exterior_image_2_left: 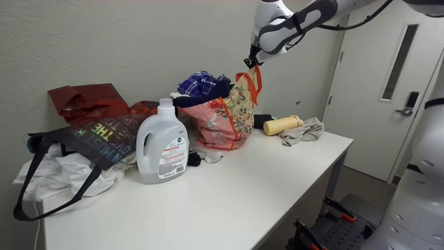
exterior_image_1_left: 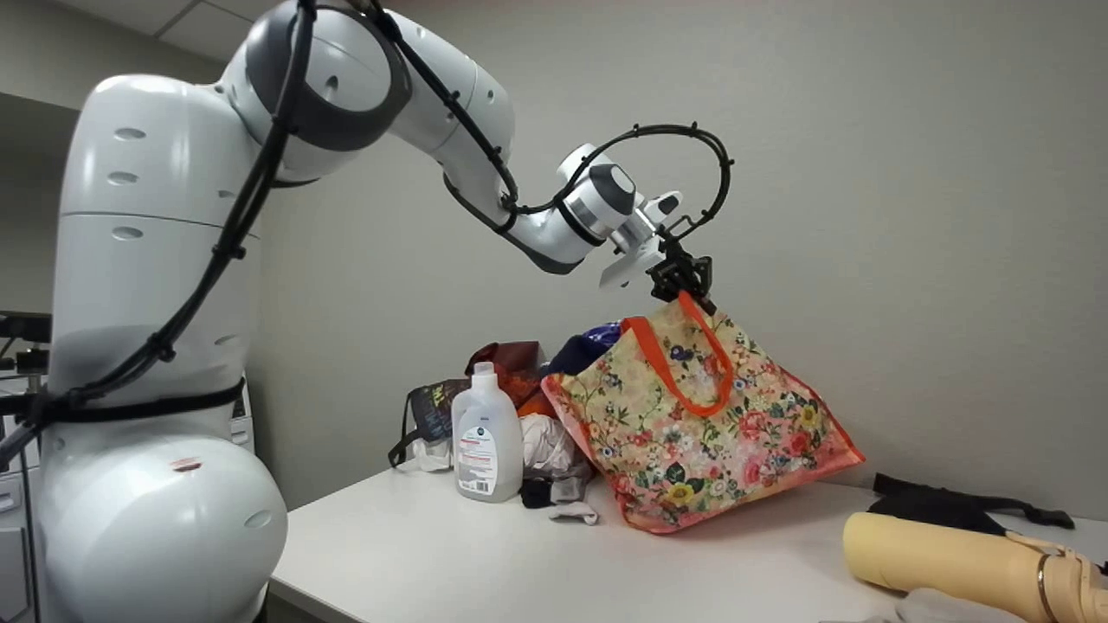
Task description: Put the clothes in the bag
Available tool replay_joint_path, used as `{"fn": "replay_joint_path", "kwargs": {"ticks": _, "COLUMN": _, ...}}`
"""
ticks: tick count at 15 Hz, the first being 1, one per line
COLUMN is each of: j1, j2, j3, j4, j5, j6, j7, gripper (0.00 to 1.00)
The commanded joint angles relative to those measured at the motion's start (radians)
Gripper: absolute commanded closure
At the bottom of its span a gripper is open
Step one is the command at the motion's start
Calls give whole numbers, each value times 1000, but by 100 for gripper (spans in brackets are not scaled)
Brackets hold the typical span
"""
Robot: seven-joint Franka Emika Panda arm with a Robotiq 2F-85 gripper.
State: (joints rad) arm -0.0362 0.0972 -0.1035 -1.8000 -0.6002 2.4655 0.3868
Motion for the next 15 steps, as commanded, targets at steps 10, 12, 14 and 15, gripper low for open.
{"fn": "replay_joint_path", "kwargs": {"ticks": 10, "j1": 3, "j2": 19, "j3": 7, "j4": -26, "j5": 159, "j6": -65, "j7": -95, "gripper": 5}}
{"fn": "replay_joint_path", "kwargs": {"ticks": 12, "j1": 6, "j2": 9, "j3": 13, "j4": -16, "j5": 180, "j6": -69, "j7": -115, "gripper": 0}}
{"fn": "replay_joint_path", "kwargs": {"ticks": 14, "j1": 13, "j2": -10, "j3": 22, "j4": -1, "j5": 200, "j6": -79, "j7": -145, "gripper": 0}}
{"fn": "replay_joint_path", "kwargs": {"ticks": 15, "j1": 17, "j2": -20, "j3": 29, "j4": 8, "j5": 205, "j6": -84, "j7": -155, "gripper": 0}}
